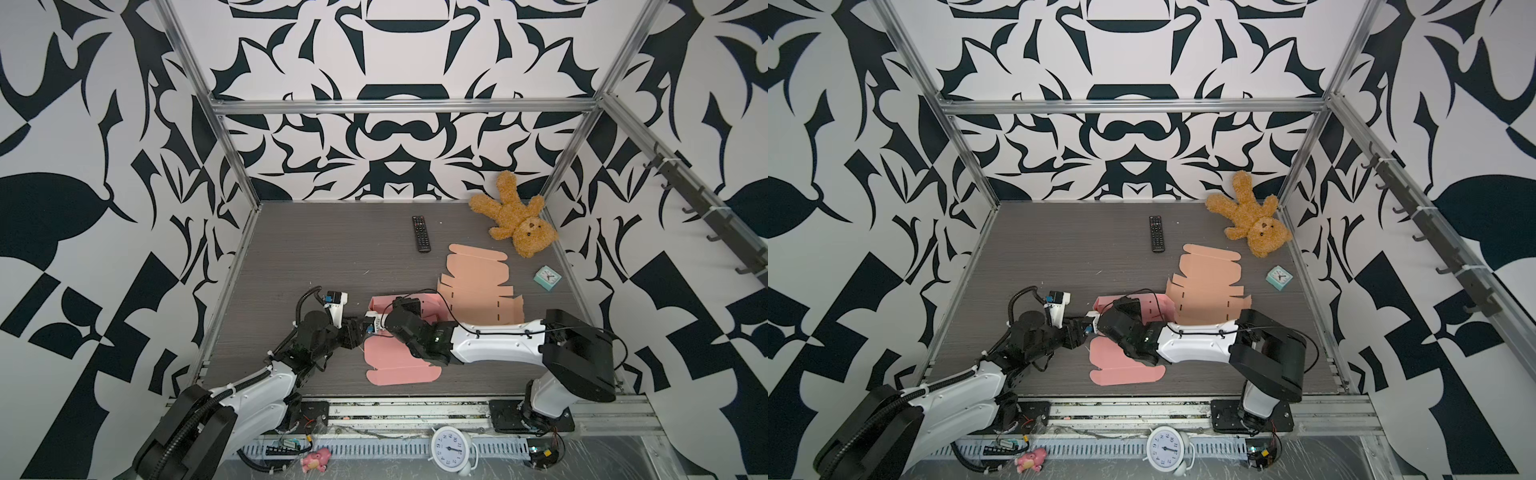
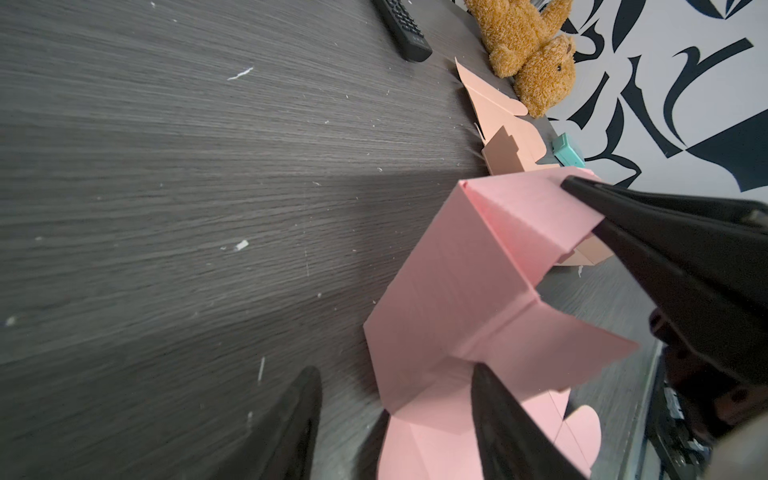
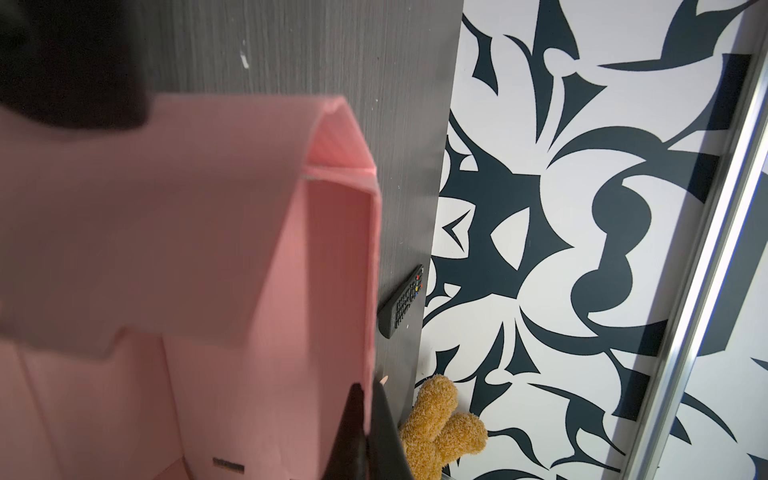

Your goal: Fold the paper box

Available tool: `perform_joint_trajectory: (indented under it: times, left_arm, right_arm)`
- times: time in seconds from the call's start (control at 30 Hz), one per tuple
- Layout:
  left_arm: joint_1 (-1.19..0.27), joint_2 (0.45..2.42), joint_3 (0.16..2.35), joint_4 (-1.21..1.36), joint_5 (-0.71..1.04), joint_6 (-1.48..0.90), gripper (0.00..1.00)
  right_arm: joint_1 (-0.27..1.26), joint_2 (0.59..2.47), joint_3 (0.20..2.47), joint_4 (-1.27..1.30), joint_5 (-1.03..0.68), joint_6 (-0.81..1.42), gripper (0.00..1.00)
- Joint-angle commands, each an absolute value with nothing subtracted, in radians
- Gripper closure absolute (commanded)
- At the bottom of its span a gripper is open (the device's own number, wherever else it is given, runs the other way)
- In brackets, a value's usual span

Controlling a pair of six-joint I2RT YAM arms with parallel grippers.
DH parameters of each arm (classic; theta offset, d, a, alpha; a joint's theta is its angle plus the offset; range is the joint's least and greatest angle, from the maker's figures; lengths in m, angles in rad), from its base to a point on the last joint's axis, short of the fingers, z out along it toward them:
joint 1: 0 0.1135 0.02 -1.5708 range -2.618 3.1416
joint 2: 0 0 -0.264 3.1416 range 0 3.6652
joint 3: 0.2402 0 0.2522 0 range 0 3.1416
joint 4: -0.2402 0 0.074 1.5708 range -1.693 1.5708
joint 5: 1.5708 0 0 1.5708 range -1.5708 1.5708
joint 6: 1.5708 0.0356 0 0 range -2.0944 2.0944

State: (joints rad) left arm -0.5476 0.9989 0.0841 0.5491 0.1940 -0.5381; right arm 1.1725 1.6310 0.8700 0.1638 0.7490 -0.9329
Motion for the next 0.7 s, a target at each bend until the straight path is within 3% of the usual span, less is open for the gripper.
perform_joint_trajectory:
  times: [0.0, 0.33, 0.67]
  left_arm:
    - [-0.551, 0.974, 0.072, 0.569, 0.182, -0.514, 0.39]
    - [-0.551, 0.957, 0.134, 0.511, 0.116, -0.463, 0.4]
    - [-0.519, 1.112, 0.196, 0.602, 0.091, -0.417, 0.42]
  right_arm:
    - [1.185, 1.595, 0.858, 0.219, 0.775, -0.91, 1.0]
    - [1.162, 1.704, 0.875, 0.48, 0.735, -1.055, 1.0]
    - [1.068, 1.75, 0.943, 0.501, 0.604, -1.072, 1.0]
